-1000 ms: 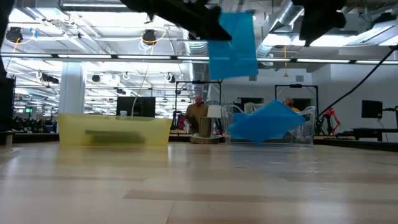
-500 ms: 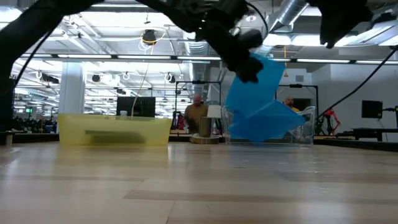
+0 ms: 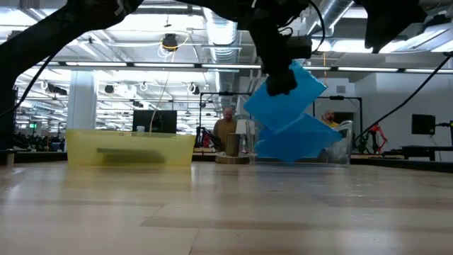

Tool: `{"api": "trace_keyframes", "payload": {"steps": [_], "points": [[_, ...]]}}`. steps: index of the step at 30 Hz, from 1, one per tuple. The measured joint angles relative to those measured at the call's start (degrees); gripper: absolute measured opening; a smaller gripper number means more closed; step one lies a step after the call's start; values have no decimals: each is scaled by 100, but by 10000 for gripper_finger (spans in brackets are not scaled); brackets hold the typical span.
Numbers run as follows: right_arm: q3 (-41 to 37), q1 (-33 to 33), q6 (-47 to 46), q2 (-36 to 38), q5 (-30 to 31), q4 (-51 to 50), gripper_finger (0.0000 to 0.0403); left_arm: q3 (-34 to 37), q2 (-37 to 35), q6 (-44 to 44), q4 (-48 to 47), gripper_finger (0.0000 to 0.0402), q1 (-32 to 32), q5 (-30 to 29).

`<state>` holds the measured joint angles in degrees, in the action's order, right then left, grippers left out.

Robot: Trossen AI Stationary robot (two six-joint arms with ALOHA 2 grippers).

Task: Pick & place jewel cases by type
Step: Put the blue CD case into the transparent bin

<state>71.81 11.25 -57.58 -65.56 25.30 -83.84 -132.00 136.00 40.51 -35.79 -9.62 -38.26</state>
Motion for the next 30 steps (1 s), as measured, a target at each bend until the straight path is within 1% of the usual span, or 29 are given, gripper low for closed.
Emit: {"api": "trace_keyframes", "payload": {"steps": [4, 8, 11, 14, 17, 21, 30], "points": [[0, 0, 82, 0, 59, 0, 134, -108, 4, 39, -391, 55, 1, -20], [0, 0, 100, 0, 223, 3, 135, -103, 11, -314, -842, 55, -40, 240], [0, 0, 102, 0, 342, 5, 133, -102, 11, -510, -827, 55, -82, 385], [0, -7, 105, 0, 356, 5, 133, -101, 11, -518, -630, 57, -125, 398], [0, -9, 105, 0, 356, 5, 134, -101, 11, -616, -609, 67, -167, 398], [0, -9, 105, 0, 356, 8, 133, -101, 10, -966, -725, 98, -201, 580], [0, -9, 103, 0, 354, 33, 134, -97, 9, -1354, -906, 195, -198, 966]]}}
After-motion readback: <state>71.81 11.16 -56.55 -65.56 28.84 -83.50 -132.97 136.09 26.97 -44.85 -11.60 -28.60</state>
